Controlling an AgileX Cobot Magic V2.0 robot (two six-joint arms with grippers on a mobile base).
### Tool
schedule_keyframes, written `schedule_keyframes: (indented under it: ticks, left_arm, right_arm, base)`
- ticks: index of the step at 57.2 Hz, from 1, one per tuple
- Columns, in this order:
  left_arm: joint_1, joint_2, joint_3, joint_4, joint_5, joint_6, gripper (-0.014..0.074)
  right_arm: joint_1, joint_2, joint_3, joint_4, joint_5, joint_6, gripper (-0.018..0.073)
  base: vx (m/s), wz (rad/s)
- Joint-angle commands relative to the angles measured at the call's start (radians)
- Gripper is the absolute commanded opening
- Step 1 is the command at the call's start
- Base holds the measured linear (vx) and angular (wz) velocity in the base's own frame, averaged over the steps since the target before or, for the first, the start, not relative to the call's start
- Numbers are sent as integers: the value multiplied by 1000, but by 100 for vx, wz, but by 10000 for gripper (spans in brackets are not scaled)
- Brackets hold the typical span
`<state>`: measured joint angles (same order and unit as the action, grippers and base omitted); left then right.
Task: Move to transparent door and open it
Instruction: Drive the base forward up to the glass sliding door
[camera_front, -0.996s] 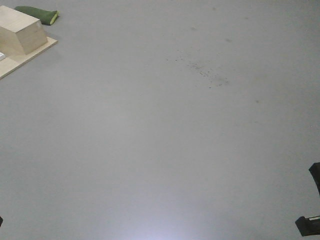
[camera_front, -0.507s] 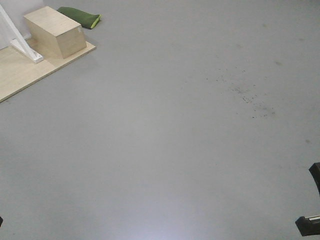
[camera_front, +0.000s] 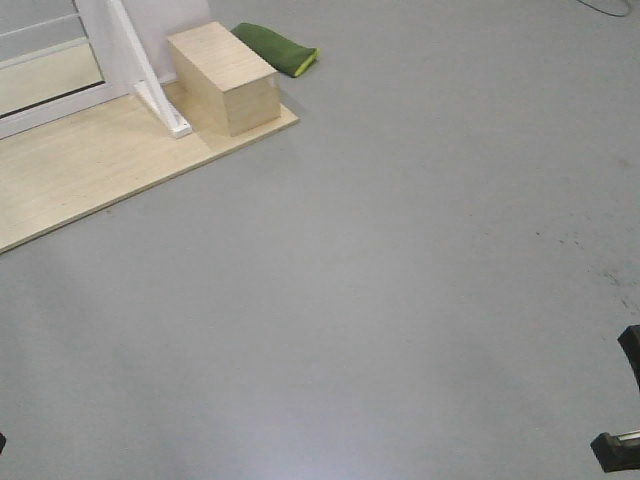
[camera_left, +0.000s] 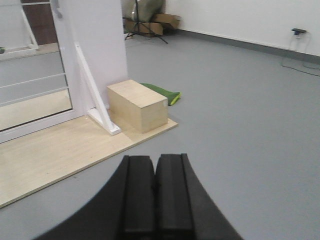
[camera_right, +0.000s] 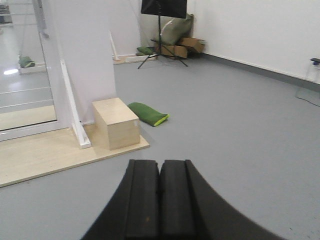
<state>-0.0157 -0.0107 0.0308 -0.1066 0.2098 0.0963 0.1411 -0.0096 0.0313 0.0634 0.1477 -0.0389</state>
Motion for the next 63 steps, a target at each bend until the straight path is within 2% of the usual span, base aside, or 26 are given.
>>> schedule_keyframes:
  ticks: [1, 30, 63]
  left_arm:
    - [-6, -15, 8, -4, -89, -6, -6]
    - [-6, -15, 8, -4, -89, -6, -6]
    - [-6, -15, 8, -4, -89, -6, -6]
  right_arm:
    - [-4, -16, 3, -8, -81, -1, -4]
    - [-4, -16, 3, -8, -81, -1, -4]
    - [-4, -16, 3, -8, -81, -1, -4]
  base:
    - [54, 57]
    - [55, 52]
    - [53, 35]
